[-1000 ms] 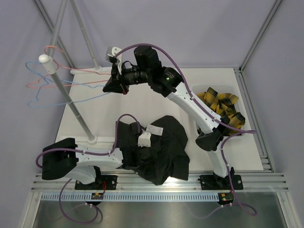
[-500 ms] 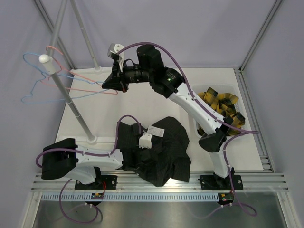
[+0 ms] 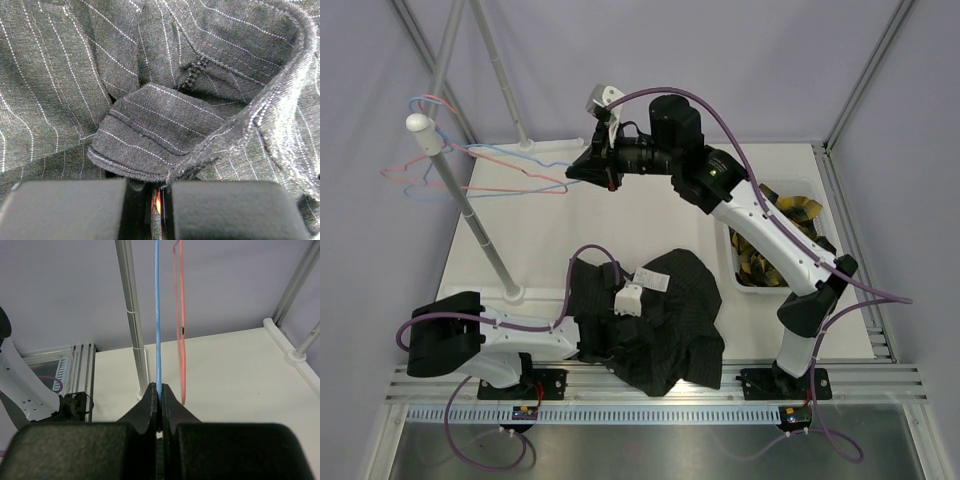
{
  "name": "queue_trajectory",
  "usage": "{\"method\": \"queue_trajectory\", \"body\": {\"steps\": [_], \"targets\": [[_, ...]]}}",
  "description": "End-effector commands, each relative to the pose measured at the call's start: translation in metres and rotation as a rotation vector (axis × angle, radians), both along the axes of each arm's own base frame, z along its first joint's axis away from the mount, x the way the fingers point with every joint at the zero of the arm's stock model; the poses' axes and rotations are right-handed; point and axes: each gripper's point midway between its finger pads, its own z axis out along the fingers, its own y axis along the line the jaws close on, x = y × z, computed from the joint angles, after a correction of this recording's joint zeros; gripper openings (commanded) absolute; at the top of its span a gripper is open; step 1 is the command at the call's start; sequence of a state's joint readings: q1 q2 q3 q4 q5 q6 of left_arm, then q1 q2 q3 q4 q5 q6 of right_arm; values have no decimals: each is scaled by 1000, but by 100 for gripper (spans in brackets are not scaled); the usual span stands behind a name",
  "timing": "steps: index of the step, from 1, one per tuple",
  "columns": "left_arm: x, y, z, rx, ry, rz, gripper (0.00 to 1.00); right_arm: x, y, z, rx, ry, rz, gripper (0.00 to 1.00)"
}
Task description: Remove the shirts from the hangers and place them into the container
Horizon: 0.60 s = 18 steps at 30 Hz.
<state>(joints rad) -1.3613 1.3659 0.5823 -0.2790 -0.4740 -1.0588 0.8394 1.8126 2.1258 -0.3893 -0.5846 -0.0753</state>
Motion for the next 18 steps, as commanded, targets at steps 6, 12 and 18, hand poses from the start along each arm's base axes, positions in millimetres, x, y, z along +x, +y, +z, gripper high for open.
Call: {"method": "queue_trajectory", "body": {"steps": [6,12,18], "targets": [[-17,-3,-8,44,55,-38,0,-3,-25,34,98,-47,-56,0],[-6,-18,34,37,-66,-101,0,-15,-60,26,86,22,-176,61],[33,-30,121,45,-263,-146,0,-26,-150,20,48,140,-532,99]]}}
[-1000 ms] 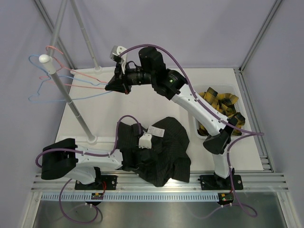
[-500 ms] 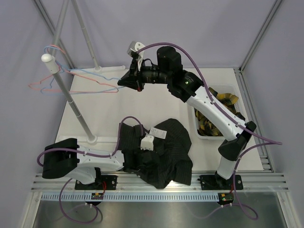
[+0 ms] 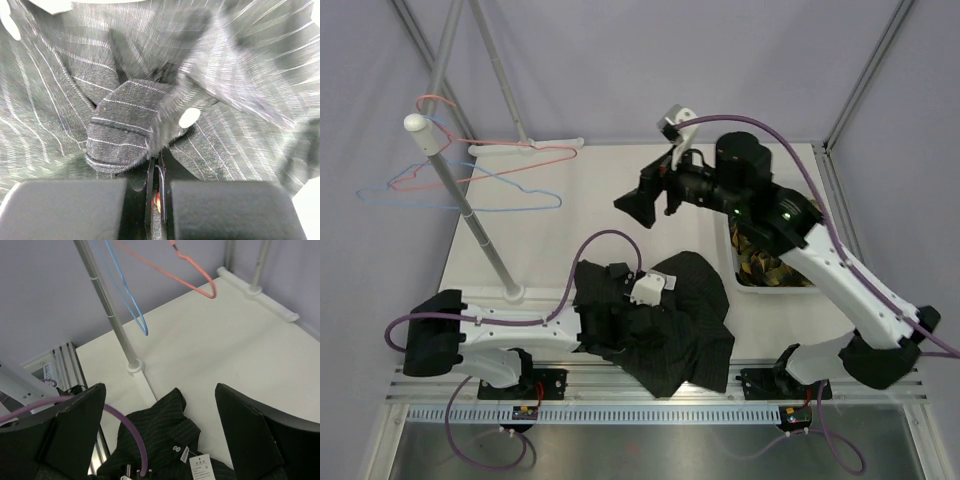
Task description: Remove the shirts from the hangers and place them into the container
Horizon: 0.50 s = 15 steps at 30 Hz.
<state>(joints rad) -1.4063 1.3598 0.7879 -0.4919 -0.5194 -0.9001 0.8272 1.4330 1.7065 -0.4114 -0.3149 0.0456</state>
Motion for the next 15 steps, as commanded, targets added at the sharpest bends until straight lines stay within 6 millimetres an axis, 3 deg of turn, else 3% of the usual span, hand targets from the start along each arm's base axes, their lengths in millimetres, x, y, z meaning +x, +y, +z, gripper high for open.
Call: {"method": "queue_trajectory", "body": {"steps": [1,2,3,4,5,6,7,8,9,11,14,15], "targets": [[40,-23,105,-104,-202,-33,0,-9,-74,37,49,11,-283,99],[47,-25,123,-132,-211,-32,0,-7,-91,30,30,42,-364,100],[50,-25,138,-132,-232,-58,0,-19,-111,27,16,63,-398,99],[54,-31,175,-199,-260,-55,0,-23,-121,11,-6,90,-422,100],[56,-30,196,-236,-277,-55,0,-26,-131,5,2,106,-458,100],[57,-28,210,-235,-291,-71,0,-43,-150,16,52,82,-462,99],[57,-27,226,-256,-302,-75,0,-46,-155,-4,32,101,-469,99],[57,-29,252,-290,-310,-84,0,-61,-170,3,87,98,-470,100],[57,-30,262,-295,-317,-95,0,-65,-170,-13,71,126,-462,99],[57,-31,289,-332,-329,-91,0,-79,-170,-23,88,179,-424,99],[59,-26,286,-310,-318,-59,0,-93,-170,-42,130,234,-387,99],[60,-22,285,-320,-313,-34,0,-91,-166,-61,104,265,-388,100]]}}
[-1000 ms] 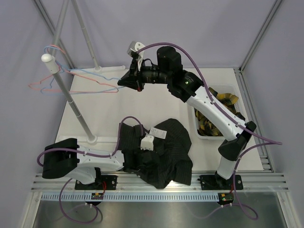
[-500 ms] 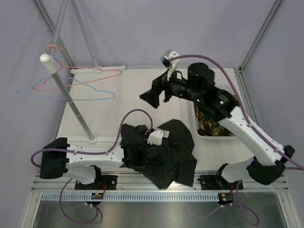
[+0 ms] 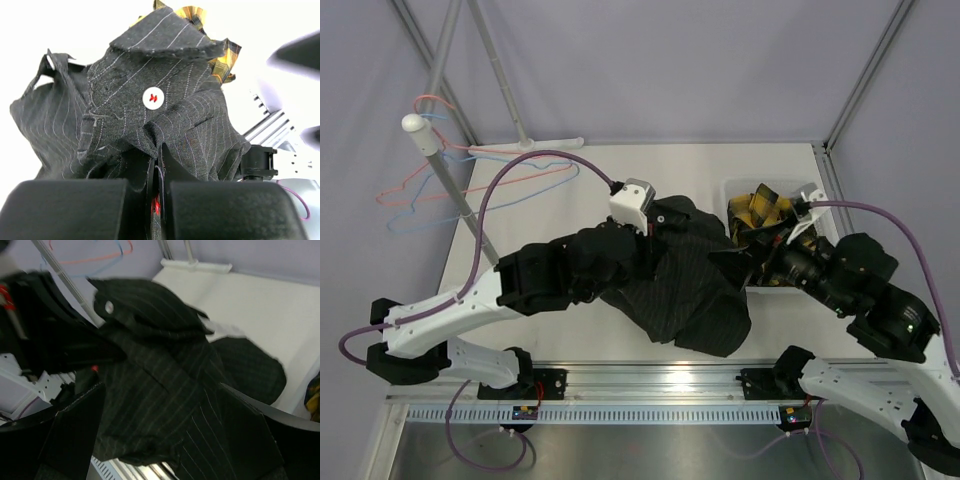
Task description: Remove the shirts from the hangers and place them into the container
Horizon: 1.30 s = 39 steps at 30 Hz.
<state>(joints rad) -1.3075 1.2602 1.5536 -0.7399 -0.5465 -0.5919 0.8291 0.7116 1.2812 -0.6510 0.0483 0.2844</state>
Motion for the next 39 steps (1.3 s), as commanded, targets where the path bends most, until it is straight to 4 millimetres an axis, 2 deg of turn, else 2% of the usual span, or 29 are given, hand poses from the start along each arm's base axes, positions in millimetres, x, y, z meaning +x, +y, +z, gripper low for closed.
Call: {"method": "queue_trajectory", "body": {"steps": [1,2,3,5,6,7,8,9,10,11,12,13,14,15,16,19,20,23,29,34,39], "targets": [[10,21,-15,73,9,77,0,1,16,-51,-14,168,16,99],[14,28,-23,85,21,113,0,3,21,-58,-18,192,17,99],[15,34,-40,94,51,139,0,5,25,-69,-25,220,17,99],[22,39,-56,74,80,163,0,4,38,-72,13,242,60,100],[21,45,-78,103,95,169,0,6,42,-88,7,265,60,99],[20,51,-75,65,91,169,0,3,48,-92,16,266,89,99],[20,52,-74,37,89,168,0,5,52,-86,53,226,103,99],[18,55,-77,35,90,164,0,7,55,-102,45,237,100,99],[17,58,-70,15,83,160,0,3,60,-105,55,223,139,100],[16,61,-67,11,81,158,0,2,66,-90,119,156,178,99],[15,62,-63,9,74,152,0,2,70,-108,115,168,192,99],[14,63,-52,-12,67,144,0,-4,76,-111,124,150,242,99],[13,64,-48,-18,65,139,0,-4,81,-102,165,95,267,99],[12,63,-42,-25,58,127,0,-3,85,-120,155,104,274,99],[10,62,-33,-47,55,110,0,-4,88,-122,167,78,288,100],[6,59,-24,-66,52,81,0,0,97,-135,180,39,297,100],[5,57,-19,-84,52,73,0,1,103,-134,193,16,314,99],[1,49,-17,-111,63,34,0,5,115,-146,167,-2,342,99],[-8,31,-11,-164,86,-43,0,-1,140,-136,189,-81,458,99],[-13,24,-14,-184,103,-76,0,-26,154,-125,200,-152,604,99],[-12,25,-13,-183,99,-74,0,-41,151,-127,205,-156,650,99]]}}
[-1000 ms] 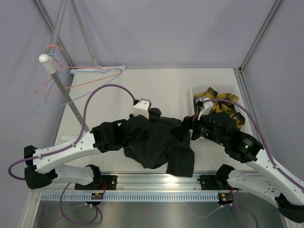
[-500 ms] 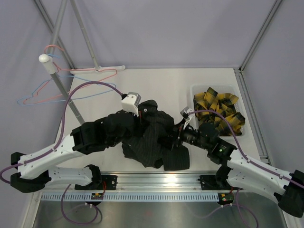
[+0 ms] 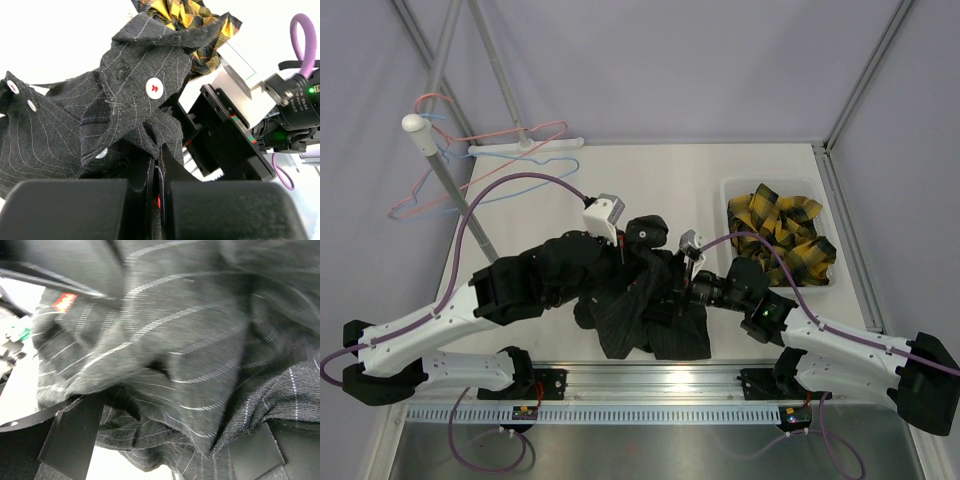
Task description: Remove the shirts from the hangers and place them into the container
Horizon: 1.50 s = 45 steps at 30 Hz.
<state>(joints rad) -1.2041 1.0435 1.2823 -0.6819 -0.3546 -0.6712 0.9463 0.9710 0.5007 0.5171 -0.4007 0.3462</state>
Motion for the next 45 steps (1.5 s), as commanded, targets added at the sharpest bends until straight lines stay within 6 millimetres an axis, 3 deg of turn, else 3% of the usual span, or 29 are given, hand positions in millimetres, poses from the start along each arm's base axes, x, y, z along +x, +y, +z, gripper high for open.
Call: {"method": "queue_trajectory", "body": {"steps": [1,9,10,12,13,16,17,18,22,24,25,27,28,29,30,33,34,35,36,37,38,39,40,41,42,43,44,45], "targets": [[-2,-15,27,-115,-26,-40,0,-21,0,34,96,-110,91,99],[-28,-43,32,-256,44,-186,0,-10,1,50,95,-170,41,99],[-34,-46,34,-273,54,-217,0,-7,2,51,98,-171,30,95],[-42,-51,41,-320,62,-254,0,0,8,52,95,-166,12,83],[-47,-53,42,-334,71,-281,0,4,12,50,94,-158,7,65],[-57,-56,50,-381,85,-324,0,10,18,54,103,-151,-3,38],[-59,-55,51,-392,90,-327,0,12,20,51,94,-143,-6,7],[-59,-54,55,-406,86,-326,0,13,21,51,93,-138,-12,0],[-55,-37,58,-399,64,-276,2,21,14,46,81,-91,-74,0],[-51,-24,64,-396,37,-239,17,21,7,47,84,-77,-103,0],[-43,-15,56,-356,30,-179,40,18,1,50,82,-74,-109,0],[-35,1,61,-333,6,-116,51,19,-6,48,65,-60,-138,0],[-27,10,59,-315,-9,-59,68,19,-13,47,49,-51,-160,0],[-25,17,54,-284,-11,-36,76,19,-17,51,47,-51,-173,0],[-23,27,59,-292,-26,-9,82,22,-21,52,38,-47,-200,0],[-16,53,62,-282,-62,72,84,27,-37,62,8,-45,-273,0],[-13,60,62,-278,-71,95,84,30,-43,56,-43,-25,-305,0],[-13,64,61,-275,-76,103,82,34,-49,79,-27,-45,-340,0],[-13,67,55,-256,-73,105,81,48,-60,86,-54,-68,-438,0],[-13,70,52,-247,-72,116,79,56,-70,76,-146,-61,-494,0],[-13,70,46,-233,-61,119,77,64,-80,114,-134,-133,-558,0],[-12,70,35,-211,-54,124,75,84,-102,129,-162,-156,-715,0],[-12,69,30,-205,-47,126,72,95,-110,130,-243,-175,-780,0],[-12,66,25,-203,-38,125,68,101,-124,179,-186,-229,-855,0],[-14,59,25,-229,-34,104,61,111,-142,199,-237,-330,-942,0],[-15,52,11,-214,-17,89,58,120,-143,216,-242,-381,-982,0],[-16,46,6,-219,-11,71,54,123,-162,258,-186,-429,-1054,0],[-18,39,2,-221,-3,49,49,127,-174,278,-203,-500,-1101,0]]}}
